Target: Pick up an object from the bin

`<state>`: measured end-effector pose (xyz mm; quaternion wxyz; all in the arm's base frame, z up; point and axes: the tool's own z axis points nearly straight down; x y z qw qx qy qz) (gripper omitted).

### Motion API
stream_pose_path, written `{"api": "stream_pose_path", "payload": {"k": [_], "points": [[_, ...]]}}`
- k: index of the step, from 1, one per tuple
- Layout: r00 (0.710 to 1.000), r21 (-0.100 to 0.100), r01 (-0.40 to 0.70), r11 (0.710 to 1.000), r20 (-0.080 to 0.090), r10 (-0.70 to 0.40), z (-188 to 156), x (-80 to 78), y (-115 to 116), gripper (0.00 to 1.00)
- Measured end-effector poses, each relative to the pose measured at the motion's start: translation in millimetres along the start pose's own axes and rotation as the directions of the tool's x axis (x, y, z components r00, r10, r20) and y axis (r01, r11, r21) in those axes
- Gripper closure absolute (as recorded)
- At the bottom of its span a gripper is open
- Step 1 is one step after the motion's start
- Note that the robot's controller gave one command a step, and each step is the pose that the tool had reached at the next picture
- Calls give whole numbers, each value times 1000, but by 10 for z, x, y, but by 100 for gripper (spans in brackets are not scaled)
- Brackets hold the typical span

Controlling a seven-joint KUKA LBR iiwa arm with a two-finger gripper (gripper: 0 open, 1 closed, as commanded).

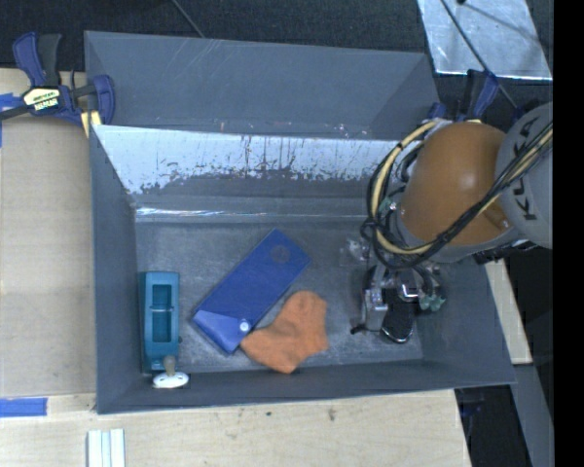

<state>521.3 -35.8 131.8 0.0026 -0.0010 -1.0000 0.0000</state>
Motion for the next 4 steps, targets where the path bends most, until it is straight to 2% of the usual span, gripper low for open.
{"api": "stream_pose_path", "payload": {"k": [1,2,3,4], "points": [[1000,0,1,1000,8,-1,-45,-17,1,0],[999,2,47,999,14,-47,316,21,246,0],[1000,0,-28,1000,4,28,570,89,496,0],[988,1,156,988,7,-156,615,306,398,100]]}}
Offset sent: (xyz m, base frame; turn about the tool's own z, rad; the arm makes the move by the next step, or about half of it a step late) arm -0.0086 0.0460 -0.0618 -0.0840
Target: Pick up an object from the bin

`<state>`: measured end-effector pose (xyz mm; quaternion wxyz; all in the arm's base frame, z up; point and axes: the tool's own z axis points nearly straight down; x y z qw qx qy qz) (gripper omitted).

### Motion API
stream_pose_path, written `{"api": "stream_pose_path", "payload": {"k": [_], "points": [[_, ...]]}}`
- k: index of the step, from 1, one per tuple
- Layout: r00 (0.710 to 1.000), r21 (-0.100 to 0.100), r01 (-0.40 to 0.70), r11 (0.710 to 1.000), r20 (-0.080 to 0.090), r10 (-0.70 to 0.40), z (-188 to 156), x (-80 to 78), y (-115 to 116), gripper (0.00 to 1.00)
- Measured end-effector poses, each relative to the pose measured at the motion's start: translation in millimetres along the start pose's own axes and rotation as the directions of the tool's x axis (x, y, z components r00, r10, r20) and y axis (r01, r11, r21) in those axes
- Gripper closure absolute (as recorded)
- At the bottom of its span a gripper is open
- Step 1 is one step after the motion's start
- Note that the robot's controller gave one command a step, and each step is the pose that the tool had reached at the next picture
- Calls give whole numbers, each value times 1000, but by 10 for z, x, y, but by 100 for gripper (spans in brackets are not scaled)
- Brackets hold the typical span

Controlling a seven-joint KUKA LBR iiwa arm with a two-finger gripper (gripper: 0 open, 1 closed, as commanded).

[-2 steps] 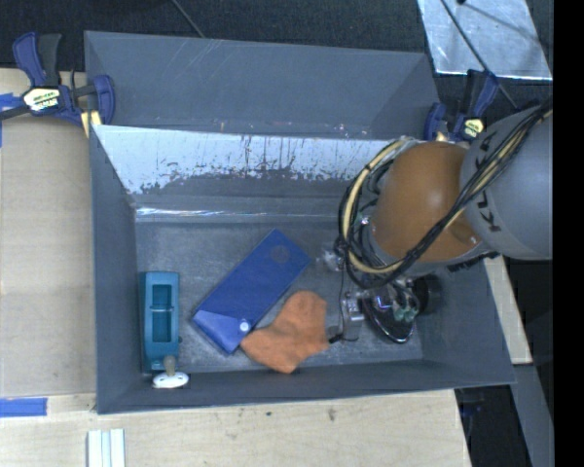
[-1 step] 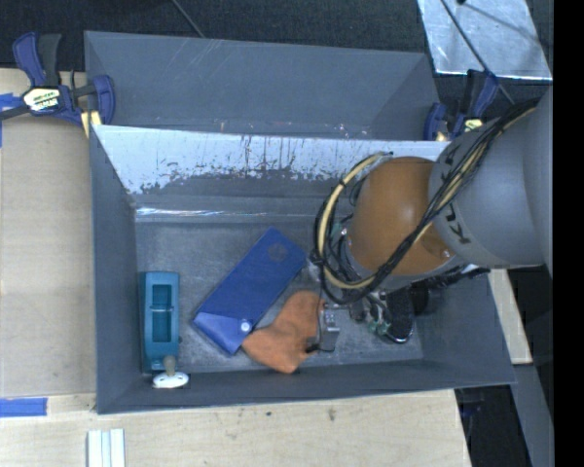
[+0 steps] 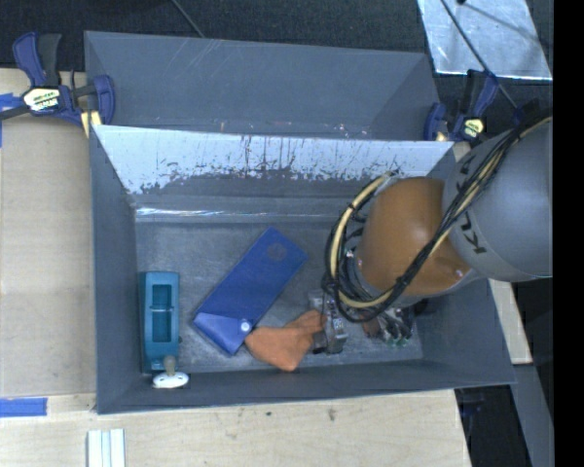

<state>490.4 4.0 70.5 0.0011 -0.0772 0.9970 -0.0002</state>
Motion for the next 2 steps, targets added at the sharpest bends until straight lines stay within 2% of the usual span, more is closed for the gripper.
{"api": "stream_pose_path", "payload": {"k": [1,2], "points": [[1000,0,0,1000,0,0,0,0,0,100],[998,1,58,998,5,-58,-2072,-133,-168,100]]}}
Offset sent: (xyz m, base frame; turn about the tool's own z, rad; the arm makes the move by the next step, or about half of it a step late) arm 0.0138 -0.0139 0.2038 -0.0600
